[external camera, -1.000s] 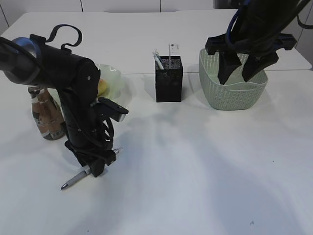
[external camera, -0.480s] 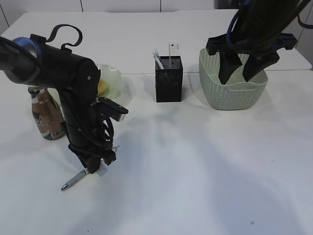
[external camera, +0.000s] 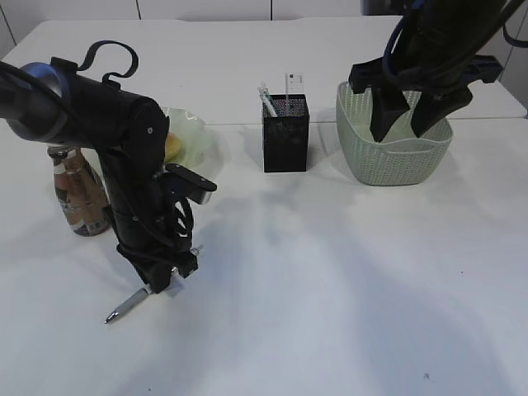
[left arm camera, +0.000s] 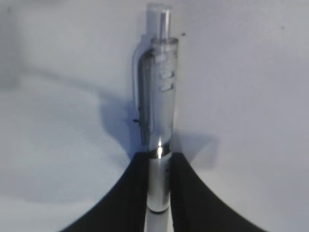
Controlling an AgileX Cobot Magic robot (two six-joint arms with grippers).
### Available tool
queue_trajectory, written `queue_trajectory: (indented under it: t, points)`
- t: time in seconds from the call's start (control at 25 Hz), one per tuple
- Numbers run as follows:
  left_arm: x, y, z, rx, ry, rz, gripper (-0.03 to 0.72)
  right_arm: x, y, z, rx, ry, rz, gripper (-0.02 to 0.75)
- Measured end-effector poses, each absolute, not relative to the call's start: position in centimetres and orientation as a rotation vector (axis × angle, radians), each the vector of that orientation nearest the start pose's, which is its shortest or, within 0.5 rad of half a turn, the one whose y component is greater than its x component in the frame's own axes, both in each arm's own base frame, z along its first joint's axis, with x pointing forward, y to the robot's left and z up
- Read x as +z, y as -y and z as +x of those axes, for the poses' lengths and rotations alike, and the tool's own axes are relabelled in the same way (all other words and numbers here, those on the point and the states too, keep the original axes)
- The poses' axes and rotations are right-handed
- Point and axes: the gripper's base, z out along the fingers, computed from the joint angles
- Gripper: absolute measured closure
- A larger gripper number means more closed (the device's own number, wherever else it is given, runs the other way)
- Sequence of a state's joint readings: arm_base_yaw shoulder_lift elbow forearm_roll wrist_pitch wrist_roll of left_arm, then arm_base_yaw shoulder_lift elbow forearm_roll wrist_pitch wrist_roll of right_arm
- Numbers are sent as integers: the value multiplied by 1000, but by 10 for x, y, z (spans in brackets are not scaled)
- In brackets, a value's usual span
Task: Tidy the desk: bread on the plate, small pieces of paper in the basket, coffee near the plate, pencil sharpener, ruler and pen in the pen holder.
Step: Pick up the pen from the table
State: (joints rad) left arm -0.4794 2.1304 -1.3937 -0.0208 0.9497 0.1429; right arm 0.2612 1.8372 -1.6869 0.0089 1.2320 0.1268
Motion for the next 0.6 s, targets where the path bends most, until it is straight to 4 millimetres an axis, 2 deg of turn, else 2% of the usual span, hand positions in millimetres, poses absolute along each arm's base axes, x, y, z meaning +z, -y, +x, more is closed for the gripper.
queue_trajectory:
  t: [0.6]
  points:
    - [117, 182, 341, -50, -3109, 944, 610, 304, -98, 375, 47, -2860, -199, 307]
